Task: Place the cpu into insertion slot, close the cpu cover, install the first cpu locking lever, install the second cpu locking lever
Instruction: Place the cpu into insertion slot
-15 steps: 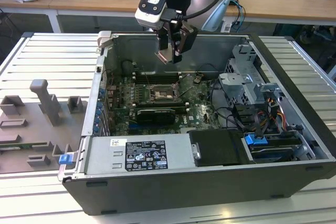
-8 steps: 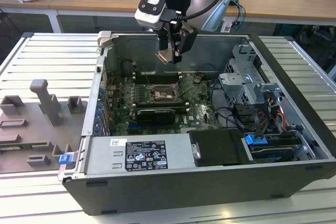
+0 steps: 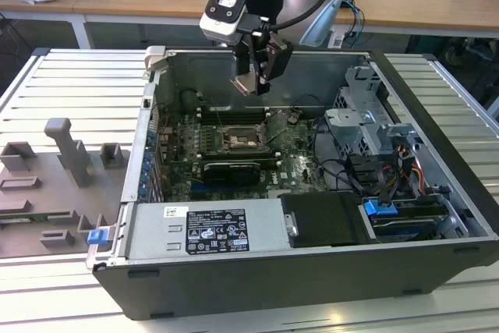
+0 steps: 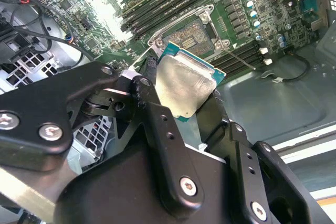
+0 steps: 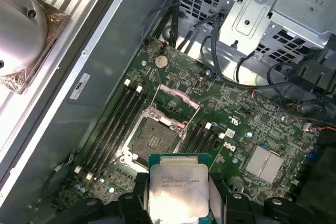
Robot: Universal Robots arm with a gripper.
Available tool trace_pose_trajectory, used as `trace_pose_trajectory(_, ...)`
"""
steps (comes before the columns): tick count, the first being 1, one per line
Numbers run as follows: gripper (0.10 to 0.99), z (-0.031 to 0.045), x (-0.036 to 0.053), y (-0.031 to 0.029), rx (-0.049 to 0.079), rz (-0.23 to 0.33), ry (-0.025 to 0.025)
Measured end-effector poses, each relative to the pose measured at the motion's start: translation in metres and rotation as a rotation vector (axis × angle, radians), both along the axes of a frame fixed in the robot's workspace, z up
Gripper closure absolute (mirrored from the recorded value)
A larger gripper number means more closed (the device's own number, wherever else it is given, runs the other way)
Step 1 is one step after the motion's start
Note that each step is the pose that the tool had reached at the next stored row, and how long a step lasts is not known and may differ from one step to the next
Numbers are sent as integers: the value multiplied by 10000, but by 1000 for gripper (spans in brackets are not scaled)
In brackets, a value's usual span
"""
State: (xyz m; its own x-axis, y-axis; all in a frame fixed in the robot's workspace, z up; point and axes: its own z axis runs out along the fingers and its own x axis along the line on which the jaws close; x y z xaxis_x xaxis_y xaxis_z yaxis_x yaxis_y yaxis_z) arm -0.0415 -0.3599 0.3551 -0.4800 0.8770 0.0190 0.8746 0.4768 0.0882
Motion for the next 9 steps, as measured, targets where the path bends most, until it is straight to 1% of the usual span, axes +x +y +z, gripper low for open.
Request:
trace_pose_trajectory(5, 545, -2, 0, 0, 0, -248, -1)
trace_pose_trajectory(8, 545, -3, 0, 0, -2, -543, 0)
trace_pose_trajectory(9, 545, -4, 0, 0, -3, -784, 0)
